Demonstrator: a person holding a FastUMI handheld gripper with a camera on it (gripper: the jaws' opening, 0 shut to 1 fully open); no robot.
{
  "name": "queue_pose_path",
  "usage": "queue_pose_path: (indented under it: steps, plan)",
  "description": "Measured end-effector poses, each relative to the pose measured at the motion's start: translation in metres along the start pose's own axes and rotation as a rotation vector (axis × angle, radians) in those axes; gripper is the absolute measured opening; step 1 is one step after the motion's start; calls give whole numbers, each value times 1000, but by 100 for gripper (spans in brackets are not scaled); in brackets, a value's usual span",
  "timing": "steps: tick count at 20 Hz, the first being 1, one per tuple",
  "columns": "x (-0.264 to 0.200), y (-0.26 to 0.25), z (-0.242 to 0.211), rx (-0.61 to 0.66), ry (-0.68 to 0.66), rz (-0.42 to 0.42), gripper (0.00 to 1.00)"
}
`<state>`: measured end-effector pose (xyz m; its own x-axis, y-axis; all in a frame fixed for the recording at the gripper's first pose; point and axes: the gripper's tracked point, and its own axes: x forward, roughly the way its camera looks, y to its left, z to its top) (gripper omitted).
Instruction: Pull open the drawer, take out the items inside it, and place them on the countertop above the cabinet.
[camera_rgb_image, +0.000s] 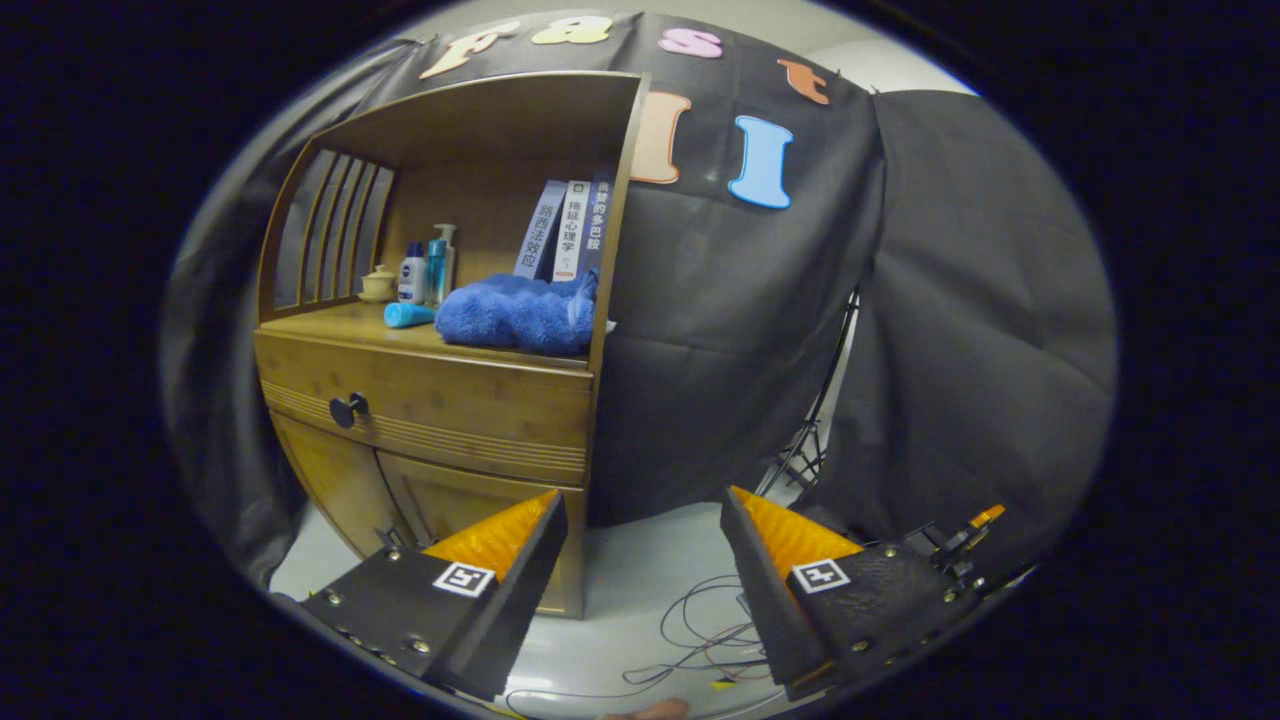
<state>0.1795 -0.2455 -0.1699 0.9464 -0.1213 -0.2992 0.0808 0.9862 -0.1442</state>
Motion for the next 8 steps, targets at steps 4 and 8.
queue_pose_path:
  steps: [4,8]
  plan:
    - [-2,-11,-9,-8,-21,-6,93]
    - [-4,-24,-27,61,-15,-6,93]
